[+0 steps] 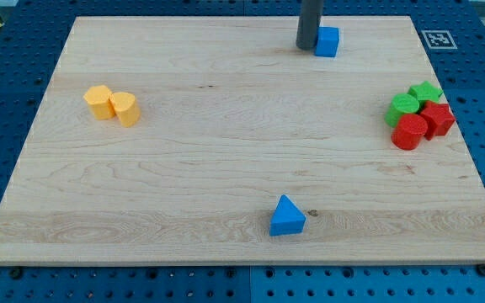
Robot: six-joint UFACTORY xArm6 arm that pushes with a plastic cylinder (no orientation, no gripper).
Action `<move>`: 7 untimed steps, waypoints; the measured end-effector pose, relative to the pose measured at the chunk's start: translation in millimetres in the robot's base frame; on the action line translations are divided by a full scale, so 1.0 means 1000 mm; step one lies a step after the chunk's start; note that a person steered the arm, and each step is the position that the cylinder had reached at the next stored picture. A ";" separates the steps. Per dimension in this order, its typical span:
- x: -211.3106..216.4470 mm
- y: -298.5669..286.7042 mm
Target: Slide the blue cube to the top right
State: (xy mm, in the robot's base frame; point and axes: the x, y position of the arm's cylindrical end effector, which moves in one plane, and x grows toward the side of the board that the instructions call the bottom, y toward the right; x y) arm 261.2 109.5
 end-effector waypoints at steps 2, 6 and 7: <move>-0.002 0.043; 0.024 0.065; 0.024 0.073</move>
State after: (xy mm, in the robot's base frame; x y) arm 285.4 182.4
